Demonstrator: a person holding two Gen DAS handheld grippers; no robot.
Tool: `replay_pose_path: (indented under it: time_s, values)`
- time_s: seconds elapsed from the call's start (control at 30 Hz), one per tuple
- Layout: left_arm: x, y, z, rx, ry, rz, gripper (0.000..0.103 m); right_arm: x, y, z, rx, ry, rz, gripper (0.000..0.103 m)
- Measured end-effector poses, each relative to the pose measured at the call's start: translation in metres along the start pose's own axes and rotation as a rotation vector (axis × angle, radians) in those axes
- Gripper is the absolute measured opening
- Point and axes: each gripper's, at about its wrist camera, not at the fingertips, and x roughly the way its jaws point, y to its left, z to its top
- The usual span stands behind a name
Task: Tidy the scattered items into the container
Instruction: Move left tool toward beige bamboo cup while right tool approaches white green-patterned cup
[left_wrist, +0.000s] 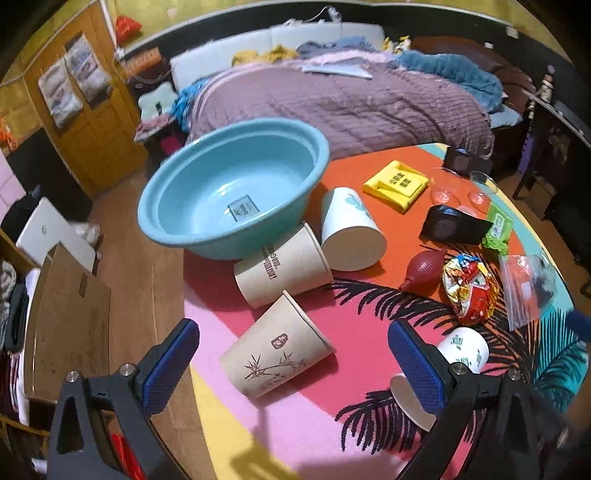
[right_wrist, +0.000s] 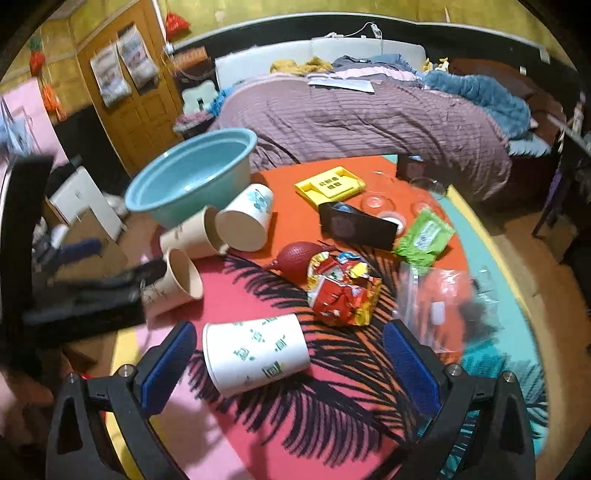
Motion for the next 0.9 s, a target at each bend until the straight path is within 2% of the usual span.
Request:
replay_pose_path:
  time_s: [0.07, 0.23, 0.37, 0.47, 0.57, 0.7, 0.8, 0.9]
  values:
    - [0.006, 0.002, 0.004, -0.032, 0.033, 0.004, 0.103, 0.001, 0.008, 0.001, -0.013, 0.035, -0.019, 0.103]
    - [0.022, 0.003, 0.010, -0.073, 0.096, 0.063, 0.103, 0.012, 0.032, -0.004, -0.045, 0.056, -0.063, 0.103]
    - [0.034, 0.006, 0.013, -0.091, 0.166, 0.066, 0.103, 0.022, 0.045, -0.006, -0.060, 0.075, -0.106, 0.103]
    - [0.031, 0.009, 0.014, -0.085, 0.179, 0.085, 0.103, 0.027, 0.048, -0.002, -0.025, 0.119, -0.108, 0.103]
    - [0.030, 0.012, 0.018, -0.082, 0.196, 0.094, 0.103, 0.019, 0.059, 0.002, -0.053, 0.105, -0.133, 0.103]
    - [0.030, 0.014, 0.025, -0.071, 0.182, 0.066, 0.103, 0.017, 0.070, 0.001, -0.119, 0.095, -0.190, 0.103]
    - [0.026, 0.010, 0.026, -0.038, 0.122, 0.018, 0.103, 0.020, 0.068, -0.004, -0.092, 0.108, -0.209, 0.103]
    - [0.020, 0.012, 0.023, -0.024, 0.060, 0.020, 0.103, 0.023, 0.069, -0.011, -0.083, 0.097, -0.233, 0.103]
